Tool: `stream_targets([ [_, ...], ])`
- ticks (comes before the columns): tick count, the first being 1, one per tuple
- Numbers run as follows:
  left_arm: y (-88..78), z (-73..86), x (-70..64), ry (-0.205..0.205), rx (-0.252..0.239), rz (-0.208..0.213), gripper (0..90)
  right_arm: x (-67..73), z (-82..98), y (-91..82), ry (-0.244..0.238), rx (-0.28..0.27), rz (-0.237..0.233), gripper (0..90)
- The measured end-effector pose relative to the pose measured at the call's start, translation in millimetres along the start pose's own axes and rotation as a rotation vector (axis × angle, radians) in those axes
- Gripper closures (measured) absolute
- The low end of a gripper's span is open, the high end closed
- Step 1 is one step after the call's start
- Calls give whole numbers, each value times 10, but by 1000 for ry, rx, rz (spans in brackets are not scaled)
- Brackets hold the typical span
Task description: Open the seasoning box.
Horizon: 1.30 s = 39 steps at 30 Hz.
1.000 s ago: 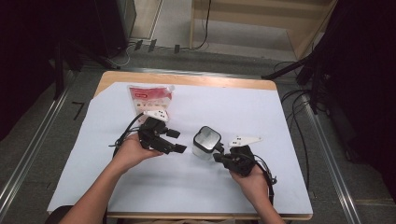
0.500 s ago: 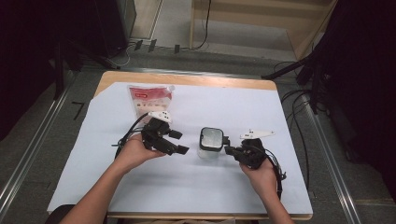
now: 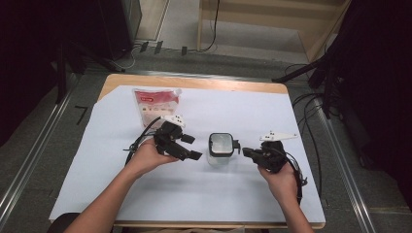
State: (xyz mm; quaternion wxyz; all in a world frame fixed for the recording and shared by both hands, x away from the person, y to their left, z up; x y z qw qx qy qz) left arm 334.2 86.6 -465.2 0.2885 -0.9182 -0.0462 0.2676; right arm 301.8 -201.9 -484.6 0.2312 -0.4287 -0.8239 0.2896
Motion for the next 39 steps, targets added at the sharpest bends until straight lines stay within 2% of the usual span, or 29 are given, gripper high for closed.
stream_targets([
  [2, 16, -49, 1, 45, 9, -13, 208, -59, -32, 29, 15, 1, 3, 900],
  [4, 33, -76, 5, 43, 4, 1, 198, -97, -55, 65, 12, 5, 7, 900],
  [6, 70, -105, 28, 48, 19, 17, 195, -132, -73, 106, 12, 17, 5, 900],
  [8, 118, -116, 33, 50, 31, 18, 196, -164, -101, 135, 32, 27, -8, 900],
  [10, 180, -134, 30, 72, 51, 3, 187, -189, -130, 161, 37, 28, -16, 900],
  [14, 292, -175, 63, 112, 71, -15, 157, -197, -165, 200, 23, 29, -19, 900],
  [18, 393, -190, 97, 134, 76, 4, 148, -156, -161, 222, 7, 44, -17, 900],
  [19, 432, -190, 101, 143, 85, -1, 147, -153, -160, 227, -1, 43, -16, 900],
  [22, 504, -192, 119, 146, 92, -15, 132, -120, -156, 245, -14, 54, -7, 900],
  [24, 534, -205, 146, 141, 73, -7, 133, -115, -158, 248, -21, 53, 2, 900],
  [27, 582, -227, 157, 155, 77, -14, 129, -115, -155, 248, -11, 56, -1, 900],
  [32, 616, -240, 157, 186, 74, -22, 120, -120, -149, 264, -6, 63, 0, 900],
  [34, 615, -247, 150, 190, 87, -33, 121, -119, -148, 265, 1, 65, -1, 900],
  [39, 603, -273, 100, 246, 96, -62, 141, -120, -143, 274, 3, 64, 1, 900],
])
Point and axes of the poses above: each handheld gripper's, and its own axes: y roughly forward along the jaws, z roughly out of its underside, x roughly to its left, the point moved 3 cm from there along y, roughly forward along the jaws, and after that the axes turned 9 degrees about z, right-handed, at the moved point
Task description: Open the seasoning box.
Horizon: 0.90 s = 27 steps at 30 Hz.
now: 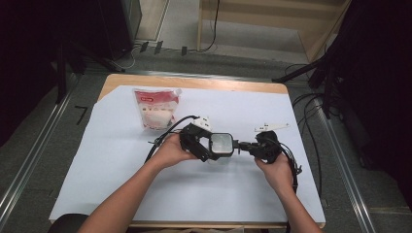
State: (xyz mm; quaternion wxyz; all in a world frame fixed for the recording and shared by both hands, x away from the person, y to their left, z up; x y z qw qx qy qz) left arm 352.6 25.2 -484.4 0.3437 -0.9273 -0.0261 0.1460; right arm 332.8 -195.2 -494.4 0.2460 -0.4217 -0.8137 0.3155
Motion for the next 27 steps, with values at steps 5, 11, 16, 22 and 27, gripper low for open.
stream_targets([
  [5, -23, -21, -19, 19, -1, -14, 155, 0, 7, 8, 5, 10, 4, 900],
  [11, -36, -40, -20, 22, 16, -20, 159, 2, 7, 7, 2, 10, 6, 900],
  [16, -51, -77, -42, 32, 16, -26, 156, 0, 7, 5, 3, 10, 6, 900],
  [22, -78, -126, -65, 47, 16, -36, 156, -1, 7, 5, 2, 10, 4, 900],
  [27, -91, -164, -78, 56, 23, -41, 155, 3, 6, -3, 7, 8, 0, 900],
])
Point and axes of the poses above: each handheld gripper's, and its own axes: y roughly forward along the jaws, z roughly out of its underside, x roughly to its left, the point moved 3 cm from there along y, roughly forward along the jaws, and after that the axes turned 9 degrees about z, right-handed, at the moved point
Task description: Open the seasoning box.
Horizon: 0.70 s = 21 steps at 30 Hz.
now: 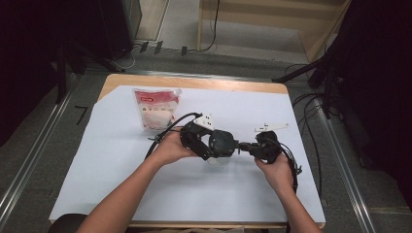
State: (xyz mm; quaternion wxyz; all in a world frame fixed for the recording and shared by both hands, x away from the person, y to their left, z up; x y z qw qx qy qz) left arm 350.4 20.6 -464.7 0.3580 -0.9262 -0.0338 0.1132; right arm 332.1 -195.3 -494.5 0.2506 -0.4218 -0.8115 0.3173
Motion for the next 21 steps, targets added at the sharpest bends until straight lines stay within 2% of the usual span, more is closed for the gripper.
stream_targets([
  [4, -10, -42, -13, 14, 15, -3, 154, 1, -5, -3, -5, -7, -5, 900],
  [9, -16, -77, -33, 10, 10, -2, 175, 8, -8, -10, -10, -9, -8, 900],
  [10, -36, -89, -42, 8, -5, 31, 175, 8, -8, -10, -10, -9, -8, 900],
  [11, -64, -118, -64, 9, -38, 48, 254, 8, -7, -11, -10, -10, -9, 900],
  [16, -90, -180, -98, 14, -22, 54, 294, 7, -6, -16, -8, -8, -13, 900],
  [20, -109, -210, -129, 6, -29, 76, 412, 6, -3, -27, -11, -11, -19, 900],
  [21, -111, -216, -136, 1, -28, 94, 449, 7, -2, -33, -13, -10, -20, 900],
])
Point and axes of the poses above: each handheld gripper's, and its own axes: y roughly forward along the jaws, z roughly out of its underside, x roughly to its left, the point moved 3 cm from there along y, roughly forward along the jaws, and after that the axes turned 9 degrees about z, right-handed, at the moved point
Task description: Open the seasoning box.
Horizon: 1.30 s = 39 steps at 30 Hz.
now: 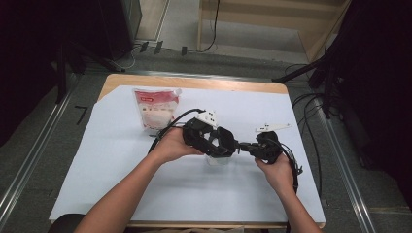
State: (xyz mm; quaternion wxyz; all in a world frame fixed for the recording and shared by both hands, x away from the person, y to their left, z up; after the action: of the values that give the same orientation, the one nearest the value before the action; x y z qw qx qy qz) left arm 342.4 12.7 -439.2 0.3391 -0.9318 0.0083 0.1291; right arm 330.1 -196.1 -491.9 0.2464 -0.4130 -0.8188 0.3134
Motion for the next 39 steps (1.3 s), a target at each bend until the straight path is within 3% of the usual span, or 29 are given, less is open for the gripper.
stream_targets([
  [8, 5, -61, -26, -21, 6, 40, 571, -5, 9, -9, -4, 1, -9, 900],
  [19, 14, -162, -67, -3, 47, 98, 754, -6, 13, -17, -1, -2, -19, 900],
  [30, 124, -337, -53, 2, 36, 119, 787, -2, 28, -23, 6, 1, -17, 900],
  [35, 172, -380, -41, 28, 46, 122, 788, 8, 34, -22, 12, 1, -13, 900],
  [39, 216, -407, -28, 15, 41, 135, 786, 15, 41, -21, 8, 3, -3, 900],
])
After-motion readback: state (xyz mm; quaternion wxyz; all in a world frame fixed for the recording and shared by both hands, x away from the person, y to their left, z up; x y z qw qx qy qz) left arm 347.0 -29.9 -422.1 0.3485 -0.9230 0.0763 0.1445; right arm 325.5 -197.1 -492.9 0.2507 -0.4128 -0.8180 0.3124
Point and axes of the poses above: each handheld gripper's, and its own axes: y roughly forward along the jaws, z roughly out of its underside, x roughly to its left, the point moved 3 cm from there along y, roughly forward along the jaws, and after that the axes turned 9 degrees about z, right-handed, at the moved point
